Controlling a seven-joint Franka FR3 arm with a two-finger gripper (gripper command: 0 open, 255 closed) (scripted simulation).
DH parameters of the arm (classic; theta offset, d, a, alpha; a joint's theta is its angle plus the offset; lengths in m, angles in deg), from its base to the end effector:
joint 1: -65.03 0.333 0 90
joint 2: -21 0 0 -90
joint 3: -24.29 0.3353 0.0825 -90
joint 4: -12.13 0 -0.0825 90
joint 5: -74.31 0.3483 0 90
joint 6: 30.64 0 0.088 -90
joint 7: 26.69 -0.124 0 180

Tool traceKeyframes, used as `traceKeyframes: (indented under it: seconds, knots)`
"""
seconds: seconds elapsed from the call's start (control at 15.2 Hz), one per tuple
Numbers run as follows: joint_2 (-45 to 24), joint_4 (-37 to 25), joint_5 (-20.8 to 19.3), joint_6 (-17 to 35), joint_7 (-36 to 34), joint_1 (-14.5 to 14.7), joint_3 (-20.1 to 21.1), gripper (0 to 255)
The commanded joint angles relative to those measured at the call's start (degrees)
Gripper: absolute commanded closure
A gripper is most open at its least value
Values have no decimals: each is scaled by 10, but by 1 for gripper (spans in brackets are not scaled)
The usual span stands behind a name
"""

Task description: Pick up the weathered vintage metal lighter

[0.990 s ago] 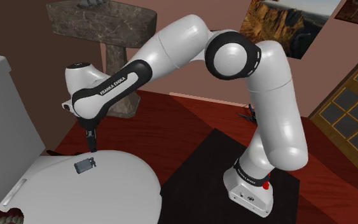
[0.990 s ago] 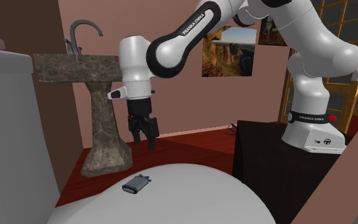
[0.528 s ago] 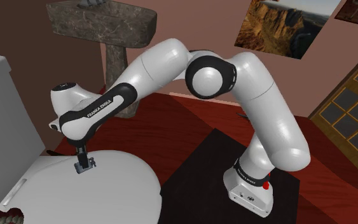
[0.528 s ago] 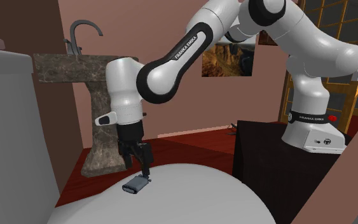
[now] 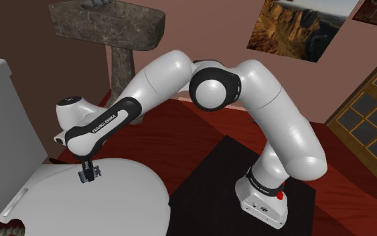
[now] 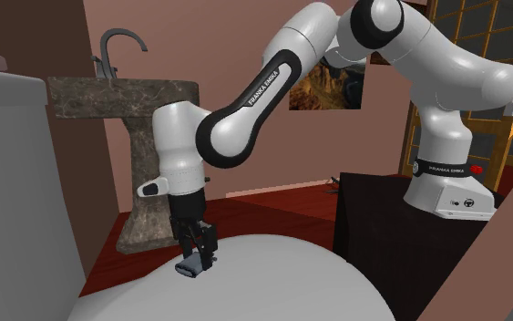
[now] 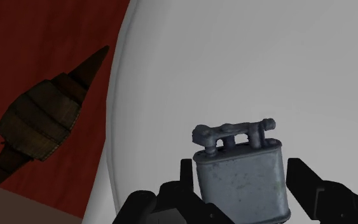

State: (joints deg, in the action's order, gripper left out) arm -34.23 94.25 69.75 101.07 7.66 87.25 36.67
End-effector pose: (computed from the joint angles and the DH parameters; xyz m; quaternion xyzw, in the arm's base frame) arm 0.5913 0.3702 0.1346 -0.8301 -0.5528 0.0384 0.0616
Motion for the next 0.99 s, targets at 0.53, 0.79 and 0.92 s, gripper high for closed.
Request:
traceKeyframes:
  seconds: [0.53, 0.79, 0.92]
  knots:
    - [-2, -1, 0, 0, 0, 0, 0, 255]
    - [23, 10, 2, -13, -1, -3, 3, 255]
    - [35, 14, 4, -21, -1, -4, 4, 255]
